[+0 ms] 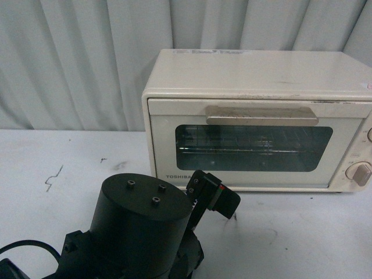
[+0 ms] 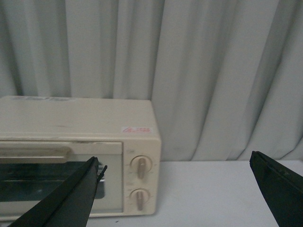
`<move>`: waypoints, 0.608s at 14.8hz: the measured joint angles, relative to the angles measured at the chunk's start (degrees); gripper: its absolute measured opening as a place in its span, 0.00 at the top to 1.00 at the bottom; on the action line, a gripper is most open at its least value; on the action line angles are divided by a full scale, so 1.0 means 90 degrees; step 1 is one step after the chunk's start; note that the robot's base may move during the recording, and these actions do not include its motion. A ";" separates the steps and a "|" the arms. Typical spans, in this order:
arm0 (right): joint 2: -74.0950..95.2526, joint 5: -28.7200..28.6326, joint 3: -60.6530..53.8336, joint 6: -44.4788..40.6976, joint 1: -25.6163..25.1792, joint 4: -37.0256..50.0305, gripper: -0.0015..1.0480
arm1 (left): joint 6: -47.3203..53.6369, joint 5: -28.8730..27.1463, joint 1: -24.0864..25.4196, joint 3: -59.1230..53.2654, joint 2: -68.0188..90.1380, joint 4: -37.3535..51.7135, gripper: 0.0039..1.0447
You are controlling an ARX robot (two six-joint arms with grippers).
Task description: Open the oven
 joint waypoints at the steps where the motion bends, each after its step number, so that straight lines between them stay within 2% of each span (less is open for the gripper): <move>1: 0.1027 -0.0151 0.0141 -0.0423 -0.0338 0.0894 0.06 | 0.0002 0.0000 0.0012 0.0005 0.0000 -0.0012 0.06; 3: 0.3283 -0.0682 0.0816 -0.1307 -0.0673 0.2773 0.06 | 0.0005 -0.0005 0.0015 0.0019 -0.0002 -0.0032 0.06; 5: 0.5365 -0.0855 0.1829 -0.2229 -0.0563 0.3917 0.06 | 0.0005 -0.0022 0.0015 0.0019 -0.0002 -0.0034 0.06; 7: 0.7186 -0.1047 0.2902 -0.3410 -0.0163 0.3825 0.06 | 0.0002 -0.0024 0.0012 0.0019 -0.0002 -0.0017 0.06; 9: 0.8046 -0.1168 0.3616 -0.4231 0.0068 0.3563 0.10 | 0.0002 -0.0022 0.0012 0.0017 -0.0002 -0.0012 0.06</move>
